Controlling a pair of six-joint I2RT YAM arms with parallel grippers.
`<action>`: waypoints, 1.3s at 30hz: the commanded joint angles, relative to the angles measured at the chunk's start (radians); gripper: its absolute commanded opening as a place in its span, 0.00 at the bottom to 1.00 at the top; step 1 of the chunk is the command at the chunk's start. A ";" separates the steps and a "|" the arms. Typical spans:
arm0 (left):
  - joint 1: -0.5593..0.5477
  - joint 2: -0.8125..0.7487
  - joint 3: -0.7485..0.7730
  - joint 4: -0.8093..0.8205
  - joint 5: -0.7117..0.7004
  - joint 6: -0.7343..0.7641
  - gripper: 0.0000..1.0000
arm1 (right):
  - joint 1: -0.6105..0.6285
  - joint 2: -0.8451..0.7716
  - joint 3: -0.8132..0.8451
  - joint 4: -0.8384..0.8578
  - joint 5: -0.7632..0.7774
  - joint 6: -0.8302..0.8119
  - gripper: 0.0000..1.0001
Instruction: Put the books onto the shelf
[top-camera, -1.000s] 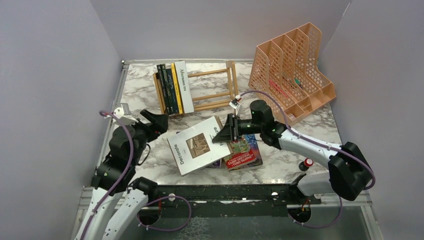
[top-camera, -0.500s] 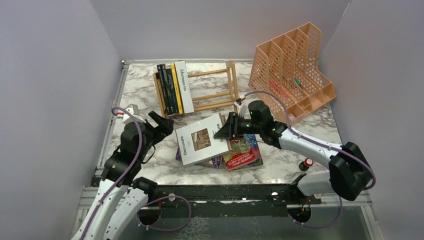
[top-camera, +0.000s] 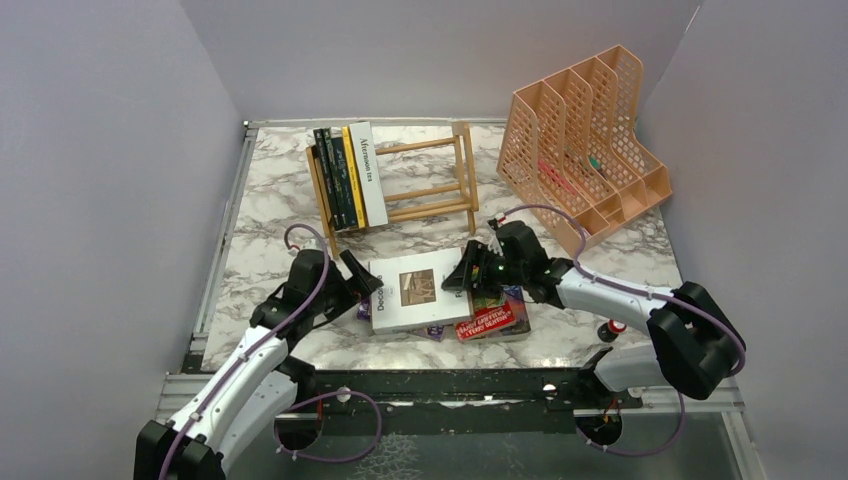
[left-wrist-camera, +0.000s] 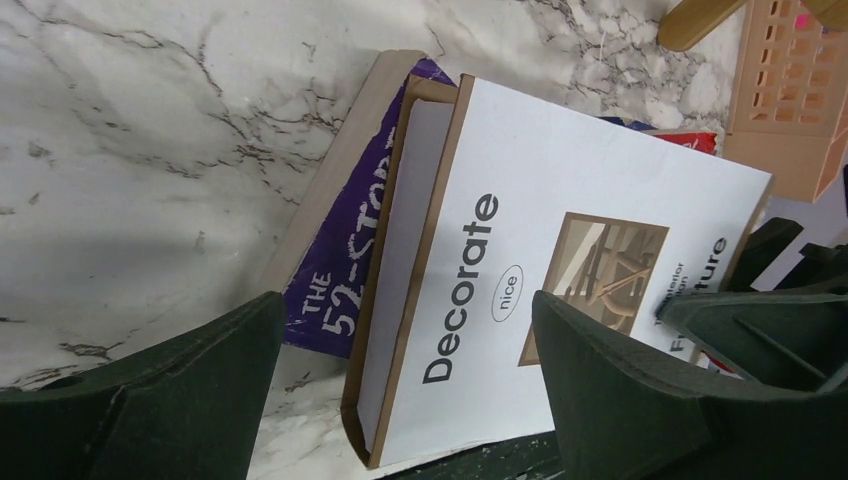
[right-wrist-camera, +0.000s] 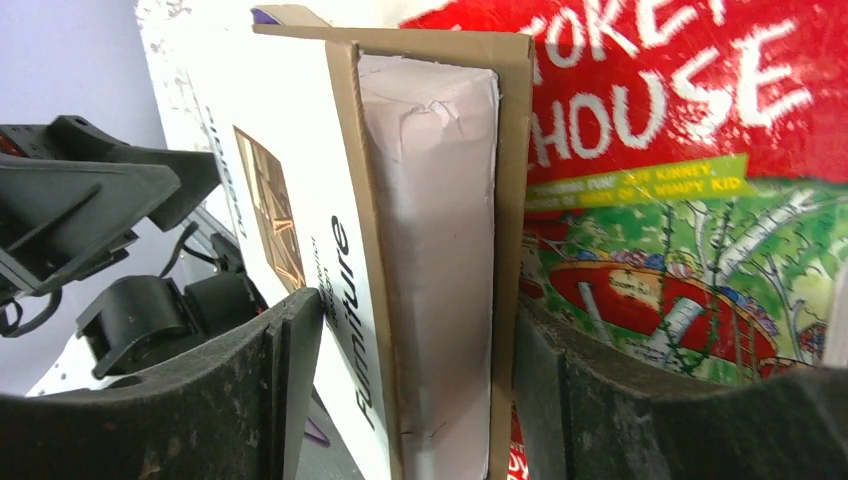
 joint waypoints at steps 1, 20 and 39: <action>-0.003 0.037 -0.031 0.147 0.104 0.001 0.91 | -0.002 -0.004 -0.031 0.011 0.023 0.012 0.70; -0.003 0.076 -0.094 0.268 0.171 -0.006 0.56 | -0.002 -0.003 -0.053 0.327 -0.303 0.149 0.63; -0.003 -0.255 0.150 0.062 -0.126 0.057 0.77 | -0.002 -0.341 -0.151 0.431 -0.118 0.058 0.27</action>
